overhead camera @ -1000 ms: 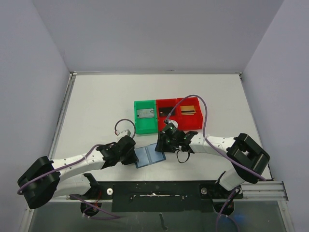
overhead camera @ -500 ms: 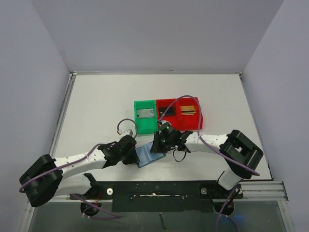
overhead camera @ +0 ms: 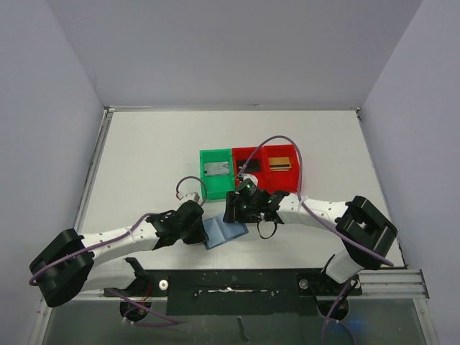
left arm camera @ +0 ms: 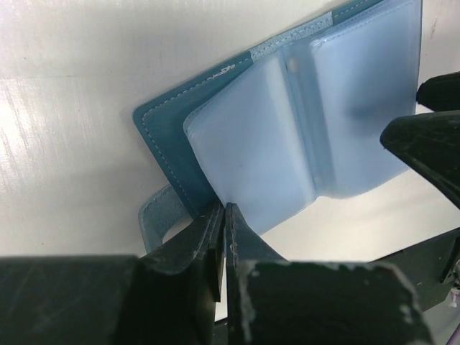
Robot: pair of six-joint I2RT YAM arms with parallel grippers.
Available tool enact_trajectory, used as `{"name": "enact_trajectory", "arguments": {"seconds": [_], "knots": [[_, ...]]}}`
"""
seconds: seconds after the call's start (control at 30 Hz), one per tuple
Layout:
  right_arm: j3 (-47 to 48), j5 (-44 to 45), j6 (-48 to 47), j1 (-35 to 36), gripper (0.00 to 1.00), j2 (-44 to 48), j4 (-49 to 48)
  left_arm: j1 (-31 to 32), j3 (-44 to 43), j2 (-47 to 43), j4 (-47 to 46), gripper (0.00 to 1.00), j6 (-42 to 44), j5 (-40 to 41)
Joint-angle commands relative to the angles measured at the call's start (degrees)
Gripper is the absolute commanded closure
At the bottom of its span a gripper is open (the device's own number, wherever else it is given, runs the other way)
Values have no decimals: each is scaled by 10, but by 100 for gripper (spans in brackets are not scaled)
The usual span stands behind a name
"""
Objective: Take the credit cards out of the card holder
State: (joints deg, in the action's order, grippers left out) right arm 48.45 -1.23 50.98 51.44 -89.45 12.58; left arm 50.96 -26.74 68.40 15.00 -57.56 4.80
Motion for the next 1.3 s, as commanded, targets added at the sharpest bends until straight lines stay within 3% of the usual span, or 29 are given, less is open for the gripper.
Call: {"name": "enact_trajectory", "arguments": {"seconds": [0.0, 0.2, 0.43, 0.57, 0.67, 0.9, 1.03, 1.27], "knots": [[26, 40, -19, 4, 43, 17, 32, 4, -23, 4, -3, 98, 18, -3], [31, 26, -18, 8, 42, -20, 35, 4, -24, 5, -7, 98, 22, -7], [37, -2, -16, 21, 48, -61, 18, 4, -25, 10, -13, 98, 28, -14], [22, -45, -10, 23, 65, -56, -37, 4, -26, 12, -14, 98, 30, -14], [14, -63, -6, 23, 69, -46, -62, 4, -27, 13, -14, 98, 30, -15], [56, 39, -23, 22, 55, -31, 45, 4, -28, 5, -9, 98, 32, -13], [78, 79, -34, 23, 42, -15, 87, 4, -28, -1, -15, 98, 55, -28], [70, 60, -31, 24, 38, -47, 85, 4, -38, 4, -9, 98, 77, -32]]}}
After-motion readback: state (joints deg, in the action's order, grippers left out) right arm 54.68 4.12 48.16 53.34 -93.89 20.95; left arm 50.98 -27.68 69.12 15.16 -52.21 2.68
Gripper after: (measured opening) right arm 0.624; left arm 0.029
